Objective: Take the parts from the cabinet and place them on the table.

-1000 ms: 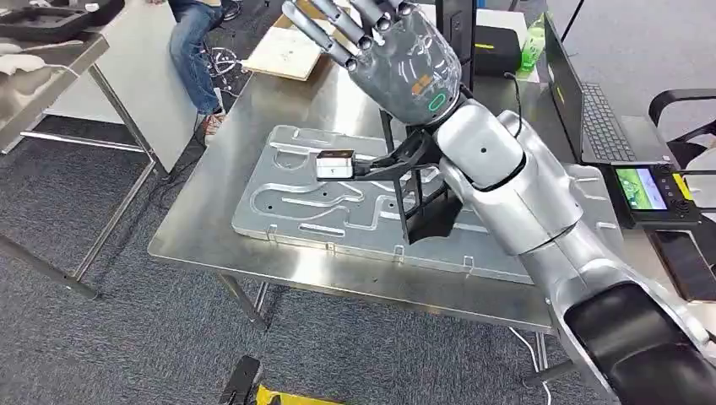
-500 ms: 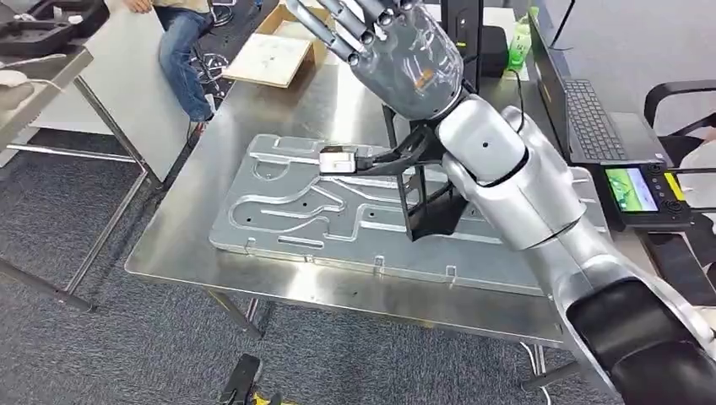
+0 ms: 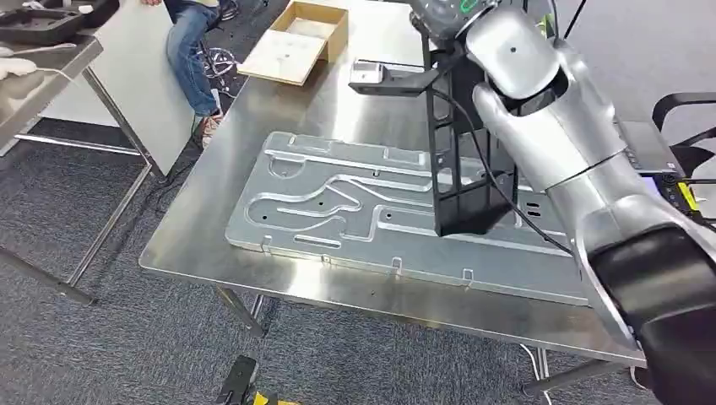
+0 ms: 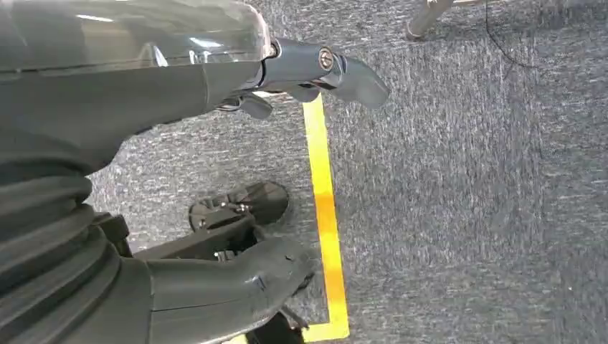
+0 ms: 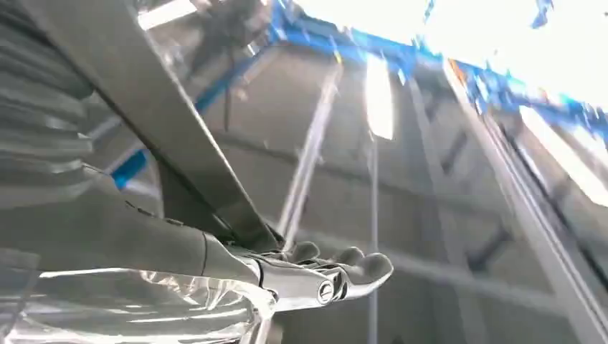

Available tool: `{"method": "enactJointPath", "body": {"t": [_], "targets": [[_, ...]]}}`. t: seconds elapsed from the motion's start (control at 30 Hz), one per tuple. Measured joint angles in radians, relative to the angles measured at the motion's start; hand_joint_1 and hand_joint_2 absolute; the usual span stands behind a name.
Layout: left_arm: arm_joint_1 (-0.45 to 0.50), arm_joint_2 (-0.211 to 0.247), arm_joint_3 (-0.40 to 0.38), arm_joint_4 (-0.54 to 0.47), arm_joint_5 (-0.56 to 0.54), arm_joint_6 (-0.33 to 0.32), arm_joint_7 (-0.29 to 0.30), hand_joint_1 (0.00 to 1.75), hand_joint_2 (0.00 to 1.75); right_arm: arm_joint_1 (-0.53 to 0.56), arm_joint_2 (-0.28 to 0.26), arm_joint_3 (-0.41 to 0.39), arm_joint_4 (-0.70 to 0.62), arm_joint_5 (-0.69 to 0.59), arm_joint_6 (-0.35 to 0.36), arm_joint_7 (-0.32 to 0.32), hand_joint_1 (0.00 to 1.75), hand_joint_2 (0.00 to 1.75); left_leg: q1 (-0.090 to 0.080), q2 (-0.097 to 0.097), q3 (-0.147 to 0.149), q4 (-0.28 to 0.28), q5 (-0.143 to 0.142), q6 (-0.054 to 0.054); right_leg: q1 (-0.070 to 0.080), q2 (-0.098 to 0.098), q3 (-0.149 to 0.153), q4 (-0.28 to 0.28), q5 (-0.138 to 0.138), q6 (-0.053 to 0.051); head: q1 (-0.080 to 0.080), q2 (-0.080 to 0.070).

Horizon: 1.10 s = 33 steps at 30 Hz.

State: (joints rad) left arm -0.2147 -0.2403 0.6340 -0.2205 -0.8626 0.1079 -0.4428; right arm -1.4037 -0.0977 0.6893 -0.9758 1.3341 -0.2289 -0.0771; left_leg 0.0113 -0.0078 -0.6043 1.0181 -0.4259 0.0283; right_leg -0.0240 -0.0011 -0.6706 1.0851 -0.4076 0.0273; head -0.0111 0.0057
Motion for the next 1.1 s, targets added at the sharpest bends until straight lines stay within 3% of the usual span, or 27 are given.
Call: {"method": "enactJointPath", "body": {"t": [0.03,0.07,0.13,0.2,0.23,0.27,0.33,0.37,0.4,0.43,0.5,0.53,0.57,0.67,0.7,0.73,0.83,0.87,0.9,0.93,0.97,1.0,1.03,1.1], "targets": [[0.001,0.001,0.000,0.000,0.001,-0.001,-0.001,0.00,1.75,-0.035,0.000,0.005,0.031,-0.007,0.035,0.002,0.00,1.75,0.000,0.000,-0.005,0.005,-0.004,-0.005,0.002,0.001,0.015,-0.029,-0.021,-0.005,0.000,0.000],[0.001,0.002,0.000,0.000,0.002,-0.001,-0.003,0.00,1.75,-0.065,0.000,0.013,0.063,-0.010,0.068,0.002,0.00,1.75,-0.009,-0.002,-0.010,0.015,-0.008,-0.011,0.009,0.002,0.015,-0.039,-0.011,-0.011,-0.001,0.000],[0.004,0.004,0.000,0.000,0.003,-0.003,-0.007,0.00,1.75,-0.093,-0.001,0.022,0.106,-0.015,0.094,0.004,0.00,1.75,-0.004,-0.003,-0.007,0.010,-0.009,-0.018,0.013,0.003,0.016,-0.035,-0.016,-0.021,0.000,0.000],[0.008,0.007,0.001,0.000,0.004,-0.003,-0.008,0.00,1.75,-0.109,-0.001,0.029,0.137,-0.016,0.099,0.004,0.00,1.75,-0.002,-0.002,-0.011,0.016,-0.020,-0.030,0.004,0.002,0.021,-0.044,-0.011,-0.034,0.000,0.000],[0.008,0.007,0.001,0.000,0.004,-0.004,-0.009,0.00,1.75,-0.119,0.002,0.032,0.144,-0.017,0.100,0.004,0.00,1.75,-0.002,0.001,-0.019,0.044,-0.041,-0.035,0.004,0.002,0.022,-0.044,-0.012,-0.040,-0.001,0.000],[0.007,0.007,0.001,0.000,0.005,-0.004,-0.009,0.00,1.75,-0.133,0.003,0.035,0.157,-0.020,0.110,0.004,0.00,1.75,-0.001,0.002,-0.047,0.105,-0.076,-0.040,0.004,0.002,0.023,-0.044,-0.014,-0.044,-0.001,0.000],[0.007,0.010,0.001,0.000,0.012,-0.004,-0.010,0.00,1.75,-0.159,0.007,0.052,0.200,-0.024,0.157,0.007,0.00,1.75,0.001,0.002,-0.132,0.276,-0.146,-0.045,0.008,0.002,0.025,-0.043,-0.017,-0.049,-0.001,0.000],[0.010,0.011,0.002,0.000,0.015,-0.004,-0.012,0.00,1.75,-0.167,0.008,0.063,0.228,-0.025,0.186,0.007,0.00,1.75,0.000,0.002,-0.160,0.326,-0.151,-0.044,0.011,0.002,0.027,-0.043,-0.019,-0.051,-0.001,0.000],[0.013,0.013,0.002,0.000,0.017,-0.004,-0.013,0.00,1.75,-0.171,0.009,0.070,0.251,-0.025,0.205,0.008,0.00,1.75,0.000,0.002,-0.164,0.324,-0.134,-0.041,0.014,0.002,0.030,-0.043,-0.021,-0.052,0.000,0.000],[0.017,0.016,0.003,0.000,0.018,-0.004,-0.015,0.00,1.75,-0.175,0.009,0.077,0.270,-0.025,0.220,0.008,0.00,1.75,-0.001,0.002,-0.146,0.277,-0.097,-0.035,0.017,0.002,0.034,-0.043,-0.023,-0.052,0.000,0.000],[0.020,0.021,0.007,0.000,0.023,-0.004,-0.018,0.00,1.75,-0.194,0.016,0.091,0.312,-0.027,0.258,0.006,0.00,1.75,-0.009,0.002,-0.064,0.097,0.002,-0.014,0.023,0.003,0.043,-0.043,-0.029,-0.053,-0.001,0.000],[0.021,0.026,0.008,0.000,0.023,-0.004,-0.018,0.00,1.75,-0.206,0.016,0.098,0.329,-0.032,0.276,0.006,0.00,1.75,-0.016,0.002,-0.039,0.031,0.014,0.004,0.020,0.002,0.043,-0.045,-0.030,-0.053,0.000,0.000],[0.020,0.032,0.011,0.000,0.026,-0.004,-0.019,0.00,1.75,-0.218,0.020,0.111,0.358,-0.046,0.296,0.002,0.00,1.75,-0.019,0.002,-0.028,0.016,0.013,0.008,0.025,0.004,0.039,-0.043,-0.031,-0.048,0.000,0.000],[0.024,0.037,0.016,0.000,0.035,-0.005,-0.024,0.00,1.75,-0.225,0.034,0.135,0.413,-0.088,0.397,-0.024,0.00,1.75,-0.025,0.001,-0.022,0.001,0.010,0.010,0.018,0.003,0.041,-0.052,-0.026,-0.034,0.000,0.000],[0.026,0.037,0.017,0.000,0.035,-0.006,-0.026,0.00,1.75,-0.226,0.043,0.138,0.421,-0.100,0.405,-0.029,0.00,1.75,-0.011,0.004,-0.008,-0.020,0.020,0.013,0.025,0.003,0.042,-0.052,-0.032,-0.028,-0.001,0.000],[0.026,0.038,0.018,0.000,0.035,-0.008,-0.030,0.00,1.75,-0.231,0.042,0.140,0.437,-0.120,0.412,-0.035,0.00,1.75,-0.011,0.007,-0.002,-0.029,0.024,0.013,0.021,0.003,0.035,-0.032,-0.049,-0.025,0.001,0.000],[0.021,0.039,0.019,0.000,0.035,-0.011,-0.032,0.00,1.75,-0.241,0.045,0.149,0.465,-0.162,0.426,-0.052,0.00,1.75,-0.009,0.007,0.000,-0.030,0.022,0.019,0.014,0.003,-0.067,0.182,-0.149,-0.014,0.000,0.000],[0.022,0.039,0.019,0.000,0.035,-0.014,-0.033,0.00,1.75,-0.240,0.045,0.152,0.475,-0.170,0.428,-0.056,0.00,1.75,-0.007,0.006,0.000,-0.028,0.019,0.019,0.009,0.003,-0.099,0.235,-0.159,-0.010,0.001,0.000],[0.024,0.039,0.019,0.000,0.035,-0.016,-0.034,0.00,1.75,-0.239,0.045,0.153,0.483,-0.183,0.426,-0.060,0.00,1.75,-0.005,0.004,0.000,-0.025,0.017,0.016,0.004,0.002,-0.108,0.240,-0.143,-0.006,0.000,0.000],[0.026,0.039,0.020,0.000,0.035,-0.018,-0.035,0.00,1.75,-0.238,0.045,0.154,0.485,-0.194,0.423,-0.062,0.00,1.75,-0.002,0.003,0.000,-0.020,0.013,0.012,0.000,0.002,-0.096,0.201,-0.108,-0.002,0.000,0.000],[0.028,0.039,0.020,0.000,0.035,-0.018,-0.037,0.00,1.75,-0.239,0.045,0.155,0.486,-0.214,0.416,-0.068,0.00,1.75,0.001,0.003,0.001,-0.012,0.006,0.007,-0.005,0.001,-0.065,0.131,-0.063,0.002,0.000,0.000],[0.027,0.039,0.020,0.000,0.034,-0.017,-0.038,0.00,1.75,-0.241,0.044,0.155,0.486,-0.234,0.409,-0.080,0.00,0.00,0.004,0.003,0.001,-0.001,-0.003,0.000,-0.009,0.000,-0.022,0.038,-0.014,0.007,0.000,0.000],[0.028,0.040,0.020,0.000,0.032,-0.016,-0.040,0.00,1.75,-0.239,0.040,0.155,0.486,-0.262,0.407,-0.094,0.00,0.00,0.005,0.003,-0.003,0.011,-0.014,-0.009,-0.011,-0.001,0.002,-0.012,-0.017,0.012,0.000,0.000],[0.023,0.042,0.020,0.000,0.016,0.006,-0.039,0.00,1.75,-0.234,0.032,0.154,0.481,-0.300,0.405,-0.111,0.00,0.00,-0.003,0.001,-0.013,0.022,-0.019,-0.019,-0.004,0.002,0.003,-0.017,-0.023,-0.006,0.000,0.000]]}}
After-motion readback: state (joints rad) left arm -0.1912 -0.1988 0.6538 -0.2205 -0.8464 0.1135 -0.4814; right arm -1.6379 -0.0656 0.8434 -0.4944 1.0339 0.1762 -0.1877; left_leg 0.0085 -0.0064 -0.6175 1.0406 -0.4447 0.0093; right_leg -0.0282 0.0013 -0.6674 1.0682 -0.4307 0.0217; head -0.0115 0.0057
